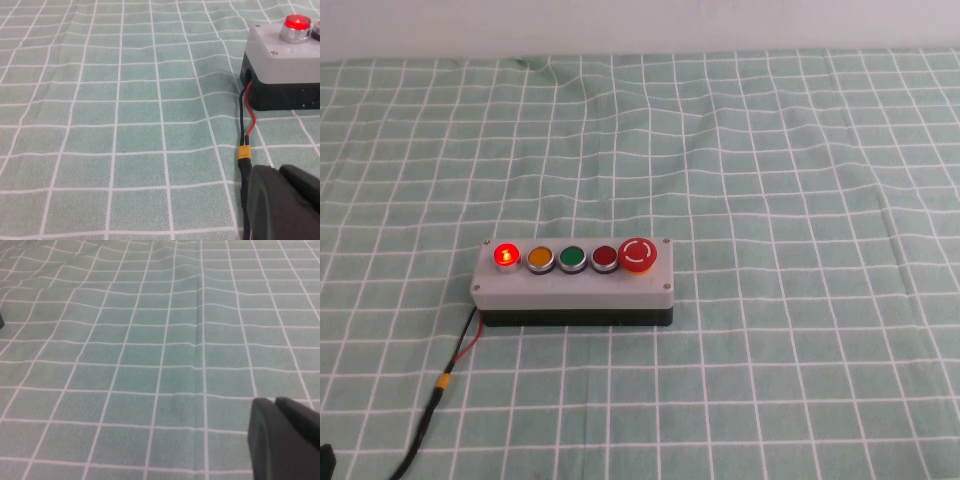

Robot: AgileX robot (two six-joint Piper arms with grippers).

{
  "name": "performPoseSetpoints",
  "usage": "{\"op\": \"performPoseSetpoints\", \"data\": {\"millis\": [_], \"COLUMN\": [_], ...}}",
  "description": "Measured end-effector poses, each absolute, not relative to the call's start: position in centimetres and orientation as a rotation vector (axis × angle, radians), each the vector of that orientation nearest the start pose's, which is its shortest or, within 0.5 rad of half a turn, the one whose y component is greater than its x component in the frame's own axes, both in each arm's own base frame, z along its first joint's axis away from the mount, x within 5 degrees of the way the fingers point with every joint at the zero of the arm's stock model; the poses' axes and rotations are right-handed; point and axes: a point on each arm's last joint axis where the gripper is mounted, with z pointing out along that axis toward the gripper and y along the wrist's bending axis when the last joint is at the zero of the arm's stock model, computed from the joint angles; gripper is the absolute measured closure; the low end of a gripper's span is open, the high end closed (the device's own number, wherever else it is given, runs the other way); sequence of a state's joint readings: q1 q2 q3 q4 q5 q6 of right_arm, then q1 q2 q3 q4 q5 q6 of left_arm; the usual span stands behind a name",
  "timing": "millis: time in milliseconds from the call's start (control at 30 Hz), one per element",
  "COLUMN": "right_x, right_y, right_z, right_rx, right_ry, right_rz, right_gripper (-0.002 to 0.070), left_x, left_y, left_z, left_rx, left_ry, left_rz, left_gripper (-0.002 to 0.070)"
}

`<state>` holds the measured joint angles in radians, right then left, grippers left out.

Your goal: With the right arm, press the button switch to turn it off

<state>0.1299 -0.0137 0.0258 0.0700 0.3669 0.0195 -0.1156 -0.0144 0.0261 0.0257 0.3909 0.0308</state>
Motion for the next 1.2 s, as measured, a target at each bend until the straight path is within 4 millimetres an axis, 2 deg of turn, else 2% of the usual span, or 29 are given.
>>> {"op": "performPoseSetpoints", "data": {"millis": [333,800,1200], "right_x": [5.2,5.6,5.5], "right_y": [0.9,0.8,0.7], "right_z": [17.3,20.1,21.0], "right_rx": [-0.058,-0.033,-0.026], "right_ry": [1.851,1.539,1.444], "right_rz": [0.172,0.176,0.177], "right_gripper": [0.0693,0.0692,0.0692], "left_x": [5.2,5.2,5.2], "left_y": [-0.5,-0.5,-0.5], "left_z": [17.0,17.0,17.0], "left_rx": [0.154,0.154,0.154], "left_ry": [1.880,1.880,1.880], "left_rz": [-0.033,-0.033,-0.033], "left_gripper": [0.0678,0.0678,0.0678]}}
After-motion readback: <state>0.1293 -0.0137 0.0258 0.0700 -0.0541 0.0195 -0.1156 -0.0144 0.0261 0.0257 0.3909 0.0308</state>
